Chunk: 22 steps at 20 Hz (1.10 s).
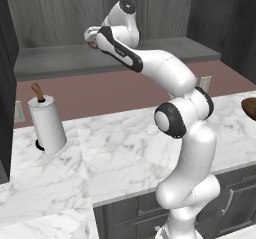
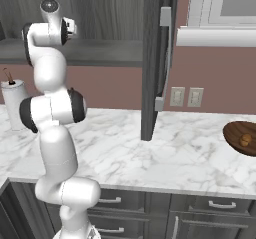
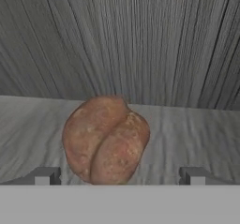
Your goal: Pick the potatos from the cabinet and place them in one bowl. Pick the corn from the sink and place it in the other bowl.
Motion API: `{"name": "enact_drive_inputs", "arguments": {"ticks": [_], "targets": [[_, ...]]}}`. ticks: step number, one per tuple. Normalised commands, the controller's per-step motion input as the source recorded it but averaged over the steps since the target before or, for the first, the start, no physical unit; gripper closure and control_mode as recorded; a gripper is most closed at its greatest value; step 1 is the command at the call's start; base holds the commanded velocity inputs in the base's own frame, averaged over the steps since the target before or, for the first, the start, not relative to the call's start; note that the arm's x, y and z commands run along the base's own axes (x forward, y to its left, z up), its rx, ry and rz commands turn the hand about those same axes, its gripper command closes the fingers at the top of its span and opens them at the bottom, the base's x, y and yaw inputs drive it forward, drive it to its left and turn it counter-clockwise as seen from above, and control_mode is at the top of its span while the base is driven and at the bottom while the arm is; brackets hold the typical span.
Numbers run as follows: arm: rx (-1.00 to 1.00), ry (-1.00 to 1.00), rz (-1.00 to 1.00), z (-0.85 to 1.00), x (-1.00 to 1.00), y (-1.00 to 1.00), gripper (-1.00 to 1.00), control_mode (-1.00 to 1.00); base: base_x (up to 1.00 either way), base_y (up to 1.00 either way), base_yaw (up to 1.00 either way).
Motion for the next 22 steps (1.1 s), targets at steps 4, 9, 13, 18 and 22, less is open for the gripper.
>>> {"name": "enact_drive_inputs", "arguments": {"ticks": [4,9,13,18,22], "targets": [[0.0,0.01,0.0,-0.04,0.14,0.11,-1.0,-1.0,0.0,0.0,0.0],[0.0,0.02,0.0,-0.2,0.21,0.2,-1.0,-1.0,0.0,0.0,0.0],[0.0,0.08,0.0,-0.02,0.32,0.03,-1.0,-1.0,0.0,0.0,0.0],[0.0,0.01,0.0,0.0,0.0,0.0,-1.0,-1.0,0.0,0.0,0.0],[0.0,0.0,0.0,0.0,0.0,0.0,-1.0,-1.0,0.0,0.0,0.0]]}}
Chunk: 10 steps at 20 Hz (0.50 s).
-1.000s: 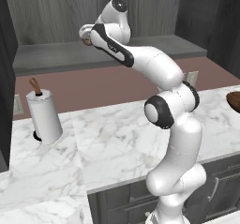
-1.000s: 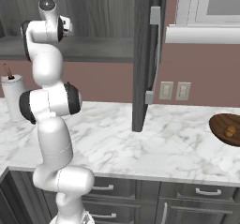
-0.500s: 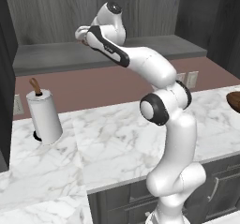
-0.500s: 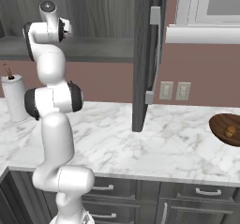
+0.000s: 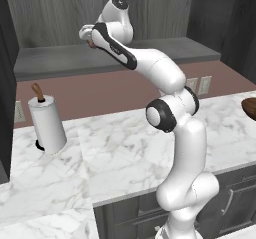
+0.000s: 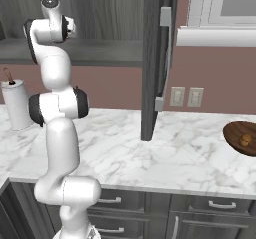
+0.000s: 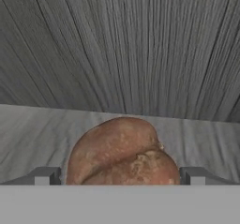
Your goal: Pick the potatos from the cabinet and place them in one bowl. Pick the corn from the sink and place it in the other bowl.
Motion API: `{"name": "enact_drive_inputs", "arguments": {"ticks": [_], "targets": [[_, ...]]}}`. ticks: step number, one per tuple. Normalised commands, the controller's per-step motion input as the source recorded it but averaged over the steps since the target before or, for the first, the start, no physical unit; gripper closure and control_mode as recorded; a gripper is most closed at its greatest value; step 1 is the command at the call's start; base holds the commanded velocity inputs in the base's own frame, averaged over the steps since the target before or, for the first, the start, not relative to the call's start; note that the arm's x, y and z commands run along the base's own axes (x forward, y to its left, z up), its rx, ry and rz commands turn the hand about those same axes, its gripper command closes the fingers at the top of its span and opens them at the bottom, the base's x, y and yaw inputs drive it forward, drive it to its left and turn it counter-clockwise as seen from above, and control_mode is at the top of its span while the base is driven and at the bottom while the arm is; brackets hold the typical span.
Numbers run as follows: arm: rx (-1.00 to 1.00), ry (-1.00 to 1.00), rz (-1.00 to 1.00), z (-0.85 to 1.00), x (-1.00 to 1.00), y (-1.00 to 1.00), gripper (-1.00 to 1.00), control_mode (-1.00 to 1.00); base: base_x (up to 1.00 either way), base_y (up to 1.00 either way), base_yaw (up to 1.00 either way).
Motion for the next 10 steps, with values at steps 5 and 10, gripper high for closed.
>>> {"name": "enact_drive_inputs", "arguments": {"ticks": [5,10], "targets": [[0.02,0.0,0.0,-0.02,0.0,0.0,-1.0,-1.0,0.0,0.0,0.0],[0.07,0.0,0.0,-0.19,0.0,0.0,-1.0,-1.0,0.0,0.0,0.0]]}}
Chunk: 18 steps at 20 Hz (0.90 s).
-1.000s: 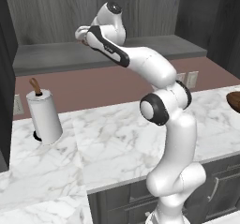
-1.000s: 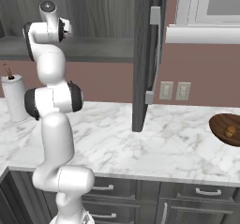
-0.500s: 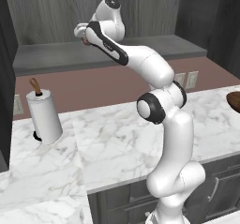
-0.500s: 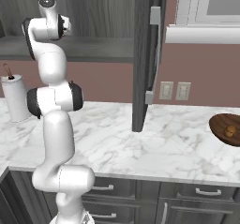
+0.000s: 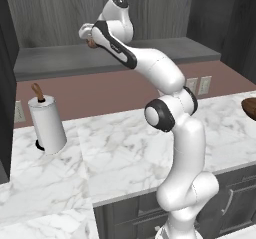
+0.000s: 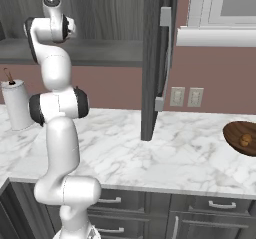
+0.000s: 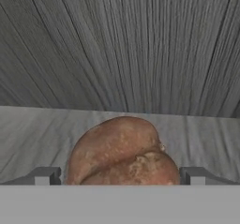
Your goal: Pick the potatos from the cabinet and place them in one bowl. Pick the corn from the sink and place it in the other bowl.
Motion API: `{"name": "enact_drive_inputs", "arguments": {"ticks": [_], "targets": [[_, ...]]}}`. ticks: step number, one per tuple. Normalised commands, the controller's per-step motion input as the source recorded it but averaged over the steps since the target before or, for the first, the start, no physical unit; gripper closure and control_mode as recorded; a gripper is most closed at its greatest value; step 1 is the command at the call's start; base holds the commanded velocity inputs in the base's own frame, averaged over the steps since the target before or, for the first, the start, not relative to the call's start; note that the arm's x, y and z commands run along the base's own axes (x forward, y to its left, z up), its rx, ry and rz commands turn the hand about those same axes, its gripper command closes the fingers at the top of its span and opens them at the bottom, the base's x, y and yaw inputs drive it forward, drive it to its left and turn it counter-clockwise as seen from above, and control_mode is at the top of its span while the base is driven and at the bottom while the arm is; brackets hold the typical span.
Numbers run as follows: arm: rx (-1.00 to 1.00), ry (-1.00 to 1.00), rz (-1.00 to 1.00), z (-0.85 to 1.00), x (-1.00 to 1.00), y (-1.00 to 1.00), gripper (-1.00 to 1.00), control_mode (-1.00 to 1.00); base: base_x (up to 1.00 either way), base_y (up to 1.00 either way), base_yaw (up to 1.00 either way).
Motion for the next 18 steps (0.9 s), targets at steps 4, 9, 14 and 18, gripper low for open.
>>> {"name": "enact_drive_inputs", "arguments": {"ticks": [4,9,14,18], "targets": [[0.06,0.02,0.0,-0.05,0.0,0.0,-1.0,-1.0,0.0,0.0,0.0],[0.02,0.0,0.0,0.0,0.0,0.0,-1.0,-1.0,0.0,0.0,0.0],[0.0,0.0,0.0,0.0,0.0,0.0,1.0,-1.0,0.0,0.0,0.0],[0.0,0.0,0.0,0.0,0.0,0.0,1.0,-1.0,0.0,0.0,0.0]]}}
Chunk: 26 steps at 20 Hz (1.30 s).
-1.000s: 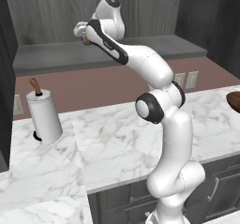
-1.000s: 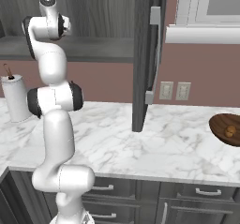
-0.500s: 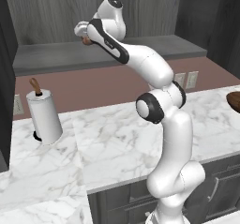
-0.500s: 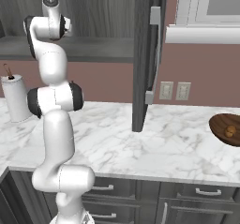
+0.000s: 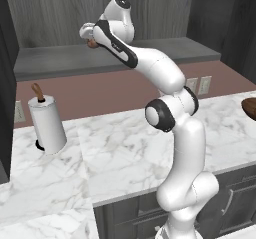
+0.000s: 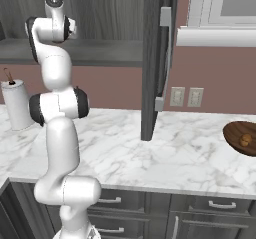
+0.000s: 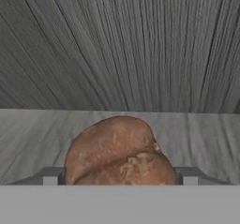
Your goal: Pick the potatos from the cabinet and place them in one bowl. Pick the corn from the sink and place it in the other bowl.
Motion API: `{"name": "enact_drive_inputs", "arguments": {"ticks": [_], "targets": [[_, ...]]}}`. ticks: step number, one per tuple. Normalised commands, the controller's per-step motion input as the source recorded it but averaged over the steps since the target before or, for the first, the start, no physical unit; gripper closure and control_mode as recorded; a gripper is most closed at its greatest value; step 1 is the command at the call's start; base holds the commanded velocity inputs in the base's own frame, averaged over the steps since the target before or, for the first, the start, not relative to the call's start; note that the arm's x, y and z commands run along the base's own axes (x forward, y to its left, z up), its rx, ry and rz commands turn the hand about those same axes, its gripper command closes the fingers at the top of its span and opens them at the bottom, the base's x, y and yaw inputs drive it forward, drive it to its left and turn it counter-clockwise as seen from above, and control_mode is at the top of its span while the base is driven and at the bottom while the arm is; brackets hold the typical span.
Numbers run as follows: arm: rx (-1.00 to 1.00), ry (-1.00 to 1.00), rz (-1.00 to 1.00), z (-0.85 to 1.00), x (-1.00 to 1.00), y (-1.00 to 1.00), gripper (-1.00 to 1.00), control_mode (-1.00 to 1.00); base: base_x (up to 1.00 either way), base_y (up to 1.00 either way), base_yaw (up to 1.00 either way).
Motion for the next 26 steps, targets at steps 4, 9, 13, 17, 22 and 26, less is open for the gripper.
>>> {"name": "enact_drive_inputs", "arguments": {"ticks": [4,9,13,17,22,26], "targets": [[0.0,0.0,0.0,0.0,-0.05,0.0,1.0,-1.0,0.0,0.0,0.0],[0.0,0.0,0.0,-0.13,-0.74,0.04,1.0,-1.0,0.0,0.0,0.0],[0.0,-0.04,0.0,-0.33,-0.81,0.0,1.0,-1.0,0.0,0.0,0.0],[0.0,-0.13,0.0,-0.34,-0.74,-0.07,1.0,-1.0,0.0,0.0,0.0],[-0.05,-0.34,0.01,-0.68,-0.1,-0.07,1.0,-1.0,0.0,0.0,0.0],[-0.02,-0.33,0.0,-0.1,-0.26,0.0,1.0,-1.0,0.0,0.0,0.0]]}}
